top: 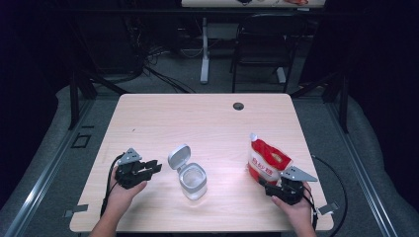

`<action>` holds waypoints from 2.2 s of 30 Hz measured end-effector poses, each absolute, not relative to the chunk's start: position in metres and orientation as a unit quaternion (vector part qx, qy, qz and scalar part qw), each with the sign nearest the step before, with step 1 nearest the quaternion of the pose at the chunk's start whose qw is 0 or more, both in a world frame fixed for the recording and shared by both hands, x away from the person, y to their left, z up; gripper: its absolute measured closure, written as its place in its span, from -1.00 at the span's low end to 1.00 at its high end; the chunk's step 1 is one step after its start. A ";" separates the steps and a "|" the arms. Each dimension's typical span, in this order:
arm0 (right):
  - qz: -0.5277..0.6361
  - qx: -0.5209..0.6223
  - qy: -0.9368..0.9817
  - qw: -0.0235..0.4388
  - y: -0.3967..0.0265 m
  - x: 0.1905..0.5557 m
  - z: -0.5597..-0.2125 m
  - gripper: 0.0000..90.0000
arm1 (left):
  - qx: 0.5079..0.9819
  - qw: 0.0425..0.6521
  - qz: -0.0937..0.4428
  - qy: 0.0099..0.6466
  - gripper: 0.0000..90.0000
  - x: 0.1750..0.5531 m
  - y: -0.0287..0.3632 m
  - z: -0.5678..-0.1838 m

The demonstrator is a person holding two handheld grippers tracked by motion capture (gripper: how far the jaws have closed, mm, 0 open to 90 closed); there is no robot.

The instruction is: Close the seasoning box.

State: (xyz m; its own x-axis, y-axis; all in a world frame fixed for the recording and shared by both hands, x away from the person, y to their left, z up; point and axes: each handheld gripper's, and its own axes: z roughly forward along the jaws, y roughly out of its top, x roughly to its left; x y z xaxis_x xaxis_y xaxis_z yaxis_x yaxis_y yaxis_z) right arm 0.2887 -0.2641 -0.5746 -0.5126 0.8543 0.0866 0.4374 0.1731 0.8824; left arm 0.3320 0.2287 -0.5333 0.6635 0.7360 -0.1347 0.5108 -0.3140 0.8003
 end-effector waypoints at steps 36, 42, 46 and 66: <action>0.460 0.437 0.736 0.236 -0.256 0.294 -0.582 0.15 | 0.796 0.440 0.131 0.395 0.56 0.333 0.232 -0.533; 0.457 0.434 0.740 0.235 -0.256 0.295 -0.581 0.15 | 0.793 0.441 0.131 0.398 0.56 0.333 0.233 -0.533; 0.458 0.439 0.737 0.235 -0.256 0.295 -0.581 0.14 | 0.794 0.440 0.131 0.399 0.56 0.333 0.234 -0.533; 0.472 0.434 0.726 0.248 -0.252 0.300 -0.582 0.09 | 0.794 0.437 0.129 0.403 0.56 0.334 0.236 -0.536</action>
State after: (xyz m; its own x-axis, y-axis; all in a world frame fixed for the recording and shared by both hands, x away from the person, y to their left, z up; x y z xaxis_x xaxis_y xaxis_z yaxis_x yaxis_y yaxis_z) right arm 0.3002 -0.2519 -0.5823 -0.5001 0.8645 0.0504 0.3970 0.1771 0.9006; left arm 0.3341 0.2357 -0.5356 0.6424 0.7521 -0.1471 0.5264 -0.2936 0.7979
